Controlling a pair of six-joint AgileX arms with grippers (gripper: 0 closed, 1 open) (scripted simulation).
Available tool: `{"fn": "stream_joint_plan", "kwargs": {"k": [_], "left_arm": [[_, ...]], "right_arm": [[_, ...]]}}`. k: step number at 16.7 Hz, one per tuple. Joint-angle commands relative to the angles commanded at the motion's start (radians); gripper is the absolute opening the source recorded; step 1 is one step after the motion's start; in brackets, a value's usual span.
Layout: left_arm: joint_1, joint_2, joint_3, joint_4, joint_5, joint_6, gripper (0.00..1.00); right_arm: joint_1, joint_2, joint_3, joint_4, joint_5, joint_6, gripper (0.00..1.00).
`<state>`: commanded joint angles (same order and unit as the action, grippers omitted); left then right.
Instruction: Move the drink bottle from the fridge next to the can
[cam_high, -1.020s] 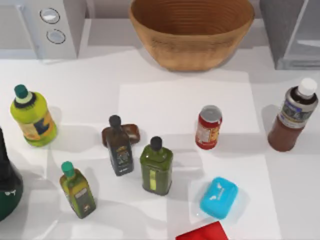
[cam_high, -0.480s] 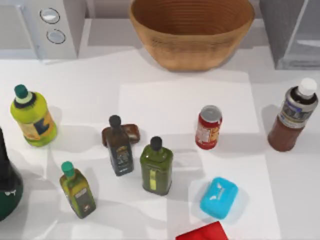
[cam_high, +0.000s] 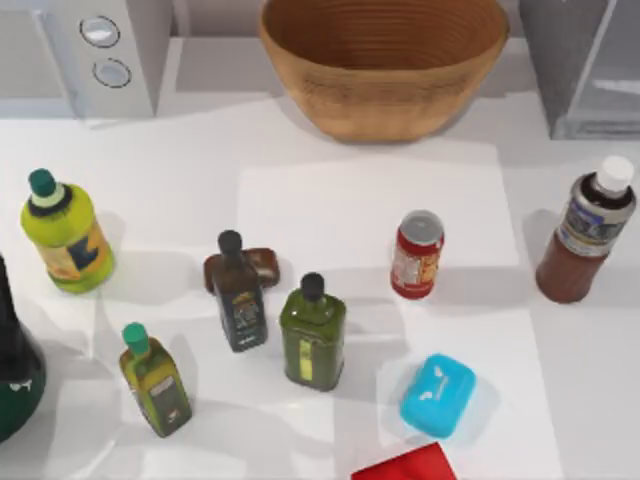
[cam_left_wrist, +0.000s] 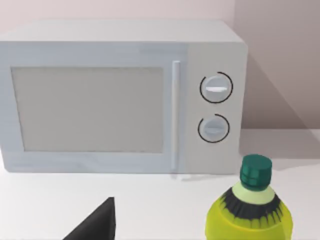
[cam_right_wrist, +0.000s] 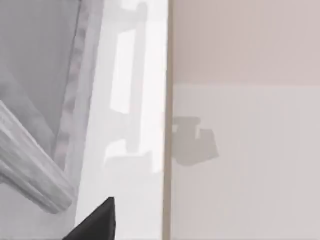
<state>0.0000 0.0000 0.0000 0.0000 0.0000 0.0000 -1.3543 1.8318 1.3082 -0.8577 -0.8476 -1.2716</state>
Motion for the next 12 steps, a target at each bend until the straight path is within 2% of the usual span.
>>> {"fn": "stream_joint_plan", "kwargs": {"k": [3,6,9,12], "left_arm": [[0.000,0.000,0.000,0.000,0.000,0.000,1.00],[0.000,0.000,0.000,0.000,0.000,0.000,1.00],[0.000,0.000,0.000,0.000,0.000,0.000,1.00],[0.000,0.000,0.000,0.000,0.000,0.000,1.00]], "right_arm": [[0.165,0.001,-0.006,0.227,0.040,0.281,1.00],[0.307,0.000,-0.010,0.422,0.075,0.498,1.00],[0.402,-0.002,-0.014,0.541,0.097,0.620,1.00],[0.426,-0.003,-0.014,0.569,0.103,0.648,1.00]]}}
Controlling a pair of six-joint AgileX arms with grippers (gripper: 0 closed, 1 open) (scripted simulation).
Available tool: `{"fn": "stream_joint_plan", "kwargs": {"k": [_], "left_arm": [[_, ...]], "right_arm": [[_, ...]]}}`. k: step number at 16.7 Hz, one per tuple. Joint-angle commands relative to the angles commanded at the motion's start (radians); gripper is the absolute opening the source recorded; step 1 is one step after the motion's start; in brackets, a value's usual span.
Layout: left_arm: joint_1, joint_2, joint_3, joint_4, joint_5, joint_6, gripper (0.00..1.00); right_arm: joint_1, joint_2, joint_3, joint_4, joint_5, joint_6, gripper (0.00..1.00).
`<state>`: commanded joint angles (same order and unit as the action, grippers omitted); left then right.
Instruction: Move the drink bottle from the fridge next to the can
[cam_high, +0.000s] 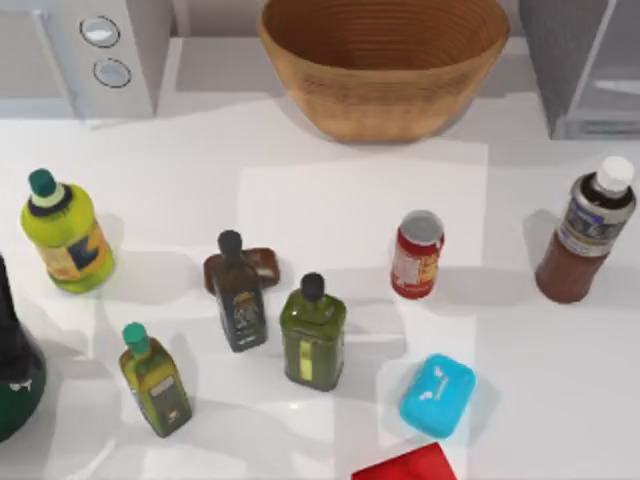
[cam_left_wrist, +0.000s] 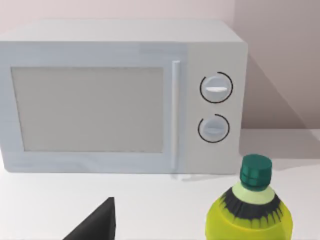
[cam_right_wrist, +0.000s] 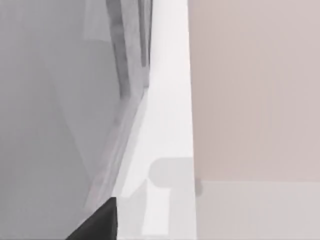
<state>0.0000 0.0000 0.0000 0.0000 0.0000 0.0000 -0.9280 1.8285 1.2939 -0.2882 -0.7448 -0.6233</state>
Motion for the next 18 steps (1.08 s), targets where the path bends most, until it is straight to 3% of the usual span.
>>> {"fn": "stream_joint_plan", "kwargs": {"k": [5,8,18], "left_arm": [[0.000,0.000,0.000,0.000,0.000,0.000,1.00],[0.000,0.000,0.000,0.000,0.000,0.000,1.00],[0.000,0.000,0.000,0.000,0.000,0.000,1.00]], "right_arm": [[0.000,-0.009,-0.011,0.009,0.010,0.009,1.00],[0.096,-0.027,-0.042,0.048,0.091,0.083,1.00],[0.782,-0.169,-0.248,0.284,0.608,0.519,1.00]]}}
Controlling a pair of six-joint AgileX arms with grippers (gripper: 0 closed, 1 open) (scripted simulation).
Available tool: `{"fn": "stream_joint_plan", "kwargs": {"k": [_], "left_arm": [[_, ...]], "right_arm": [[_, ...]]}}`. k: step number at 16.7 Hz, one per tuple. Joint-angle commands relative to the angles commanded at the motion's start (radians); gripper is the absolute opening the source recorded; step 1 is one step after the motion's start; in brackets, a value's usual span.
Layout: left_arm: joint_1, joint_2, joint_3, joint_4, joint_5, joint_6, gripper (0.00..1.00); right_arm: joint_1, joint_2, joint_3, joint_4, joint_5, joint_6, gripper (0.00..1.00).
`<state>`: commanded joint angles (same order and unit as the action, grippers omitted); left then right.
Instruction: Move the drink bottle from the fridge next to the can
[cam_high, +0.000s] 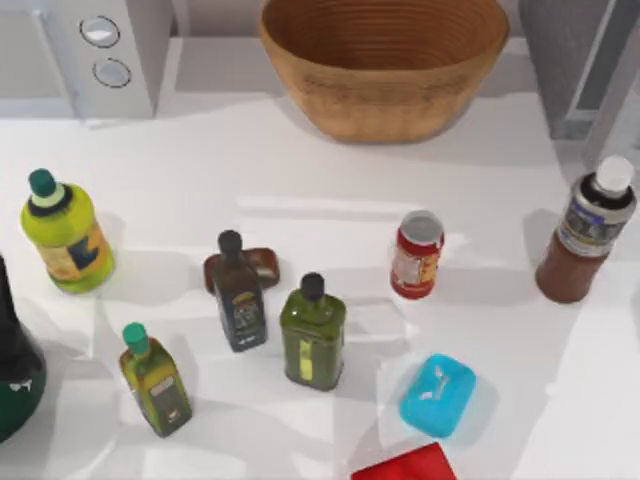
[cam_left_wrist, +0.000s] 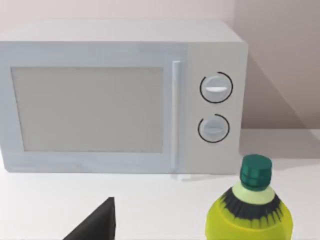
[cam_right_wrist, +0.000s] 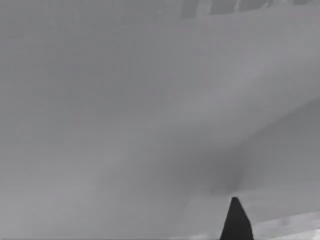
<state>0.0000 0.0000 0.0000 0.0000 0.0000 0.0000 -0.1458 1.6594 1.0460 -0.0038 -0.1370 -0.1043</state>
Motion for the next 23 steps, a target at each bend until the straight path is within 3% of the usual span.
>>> {"fn": "stream_joint_plan", "kwargs": {"k": [4,10,19,23], "left_arm": [[0.000,0.000,0.000,0.000,0.000,0.000,1.00],[0.000,0.000,0.000,0.000,0.000,0.000,1.00],[0.000,0.000,0.000,0.000,0.000,0.000,1.00],[0.000,0.000,0.000,0.000,0.000,0.000,1.00]], "right_arm": [[0.120,-0.040,-0.050,0.056,0.115,0.100,1.00],[0.108,-0.023,-0.040,0.052,0.124,0.099,1.00],[0.109,0.270,0.328,-0.022,0.128,0.101,1.00],[0.110,0.324,0.397,-0.038,0.130,0.101,1.00]]}}
